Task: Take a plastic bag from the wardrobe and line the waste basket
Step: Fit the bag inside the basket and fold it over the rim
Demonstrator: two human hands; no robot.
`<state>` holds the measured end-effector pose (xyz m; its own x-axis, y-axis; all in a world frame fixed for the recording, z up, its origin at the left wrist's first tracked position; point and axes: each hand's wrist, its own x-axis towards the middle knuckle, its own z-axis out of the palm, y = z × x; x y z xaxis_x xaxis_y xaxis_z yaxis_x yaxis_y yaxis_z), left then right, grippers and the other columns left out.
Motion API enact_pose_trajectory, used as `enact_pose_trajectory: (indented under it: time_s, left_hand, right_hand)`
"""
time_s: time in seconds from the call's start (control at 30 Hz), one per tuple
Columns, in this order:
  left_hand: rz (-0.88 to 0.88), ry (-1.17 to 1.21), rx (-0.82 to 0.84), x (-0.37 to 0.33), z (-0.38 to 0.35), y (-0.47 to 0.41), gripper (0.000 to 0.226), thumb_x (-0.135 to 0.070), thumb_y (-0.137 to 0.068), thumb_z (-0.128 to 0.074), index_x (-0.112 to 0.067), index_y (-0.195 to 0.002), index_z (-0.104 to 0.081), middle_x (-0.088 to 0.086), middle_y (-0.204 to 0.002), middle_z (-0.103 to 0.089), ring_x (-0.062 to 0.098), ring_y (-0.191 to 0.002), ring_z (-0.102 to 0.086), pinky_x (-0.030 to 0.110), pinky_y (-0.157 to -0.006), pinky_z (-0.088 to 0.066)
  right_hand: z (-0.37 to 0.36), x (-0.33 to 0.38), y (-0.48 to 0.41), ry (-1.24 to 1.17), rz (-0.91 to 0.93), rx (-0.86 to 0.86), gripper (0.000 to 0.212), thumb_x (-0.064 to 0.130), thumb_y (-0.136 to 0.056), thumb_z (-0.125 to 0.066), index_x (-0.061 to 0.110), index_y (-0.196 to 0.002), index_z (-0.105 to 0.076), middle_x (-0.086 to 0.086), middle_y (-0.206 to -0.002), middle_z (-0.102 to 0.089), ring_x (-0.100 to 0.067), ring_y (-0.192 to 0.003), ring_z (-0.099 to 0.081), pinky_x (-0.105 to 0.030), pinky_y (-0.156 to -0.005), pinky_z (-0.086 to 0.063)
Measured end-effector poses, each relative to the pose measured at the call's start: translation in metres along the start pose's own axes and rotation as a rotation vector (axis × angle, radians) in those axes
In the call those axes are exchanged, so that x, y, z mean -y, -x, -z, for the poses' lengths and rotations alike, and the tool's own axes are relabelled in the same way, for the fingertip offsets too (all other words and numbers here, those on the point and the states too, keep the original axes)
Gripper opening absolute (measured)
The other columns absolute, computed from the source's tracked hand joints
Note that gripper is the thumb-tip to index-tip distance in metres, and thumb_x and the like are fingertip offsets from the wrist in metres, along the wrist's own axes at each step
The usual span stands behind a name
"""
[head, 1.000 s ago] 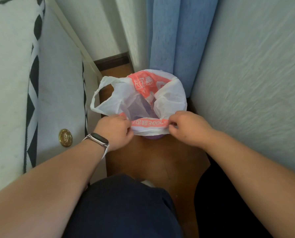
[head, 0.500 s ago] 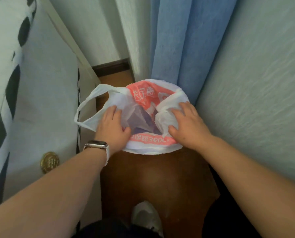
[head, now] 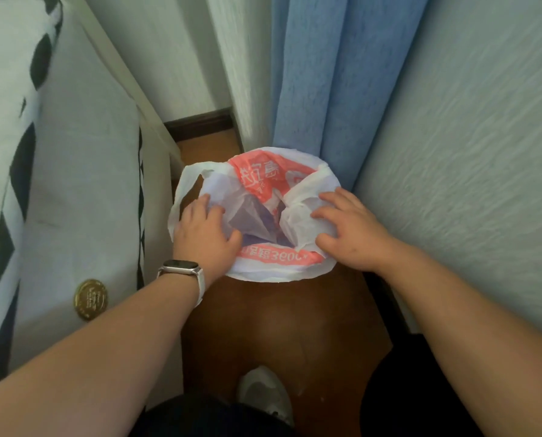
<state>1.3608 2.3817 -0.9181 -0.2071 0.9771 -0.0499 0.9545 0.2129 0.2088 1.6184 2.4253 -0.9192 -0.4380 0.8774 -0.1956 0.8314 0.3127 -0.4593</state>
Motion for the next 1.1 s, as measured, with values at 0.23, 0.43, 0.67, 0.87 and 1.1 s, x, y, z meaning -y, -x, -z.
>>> enact_pose_trajectory:
  time_s: [0.23,0.43,0.67,0.87,1.1]
  left_hand:
    - [-0.424,0.061,0.192,-0.053,0.005,0.021,0.036,-0.051,-0.094,-0.041,-0.026,-0.111,-0.061,-0.006,-0.107,-0.064,0.013,-0.093,-0.057,0.033,-0.083,-0.052]
    - [-0.667,-0.048,0.116,-0.078,0.0,0.028,0.032,-0.049,-0.09,-0.046,-0.023,-0.107,-0.054,-0.003,-0.097,-0.062,0.017,-0.084,-0.057,0.034,-0.071,-0.049]
    - [-0.586,-0.144,0.136,-0.067,0.022,0.019,0.021,-0.026,-0.093,-0.044,-0.019,-0.111,-0.051,0.004,-0.095,-0.064,0.027,-0.079,-0.06,0.04,-0.066,-0.051]
    - [-0.497,-0.084,0.137,-0.066,0.058,0.008,0.019,-0.024,-0.095,-0.048,-0.024,-0.112,-0.056,0.003,-0.105,-0.067,0.026,-0.091,-0.064,0.033,-0.066,-0.045]
    - [-0.56,0.094,0.189,-0.051,0.121,0.013,0.014,-0.017,-0.091,-0.057,-0.032,-0.09,-0.055,-0.007,-0.083,-0.058,0.022,-0.086,-0.06,0.028,-0.068,-0.035]
  right_hand:
    - [0.002,-0.006,0.006,0.125,0.017,0.098,0.051,0.037,-0.085,-0.06,0.035,-0.135,-0.05,0.003,-0.163,-0.011,-0.021,-0.149,0.004,-0.047,-0.121,-0.009]
    - [-0.003,0.004,0.003,0.179,0.169,-0.025,0.036,0.038,-0.082,-0.064,0.029,-0.117,-0.064,0.001,-0.15,-0.039,-0.024,-0.147,-0.015,-0.048,-0.119,-0.005]
    - [-0.008,0.018,-0.004,0.141,0.295,-0.244,0.034,0.046,-0.078,-0.05,0.022,-0.089,-0.071,0.001,-0.089,-0.063,-0.026,-0.099,-0.058,-0.049,-0.103,-0.039]
    - [0.009,0.025,-0.004,0.001,0.297,-0.417,0.037,0.047,-0.08,-0.057,0.019,-0.102,-0.067,-0.001,-0.101,-0.065,-0.027,-0.1,-0.059,-0.045,-0.093,-0.044]
    - [0.033,0.046,0.001,-0.152,0.337,-0.533,0.049,0.06,-0.08,-0.059,0.02,-0.107,-0.066,0.003,-0.106,-0.065,-0.021,-0.102,-0.06,-0.046,-0.097,-0.042]
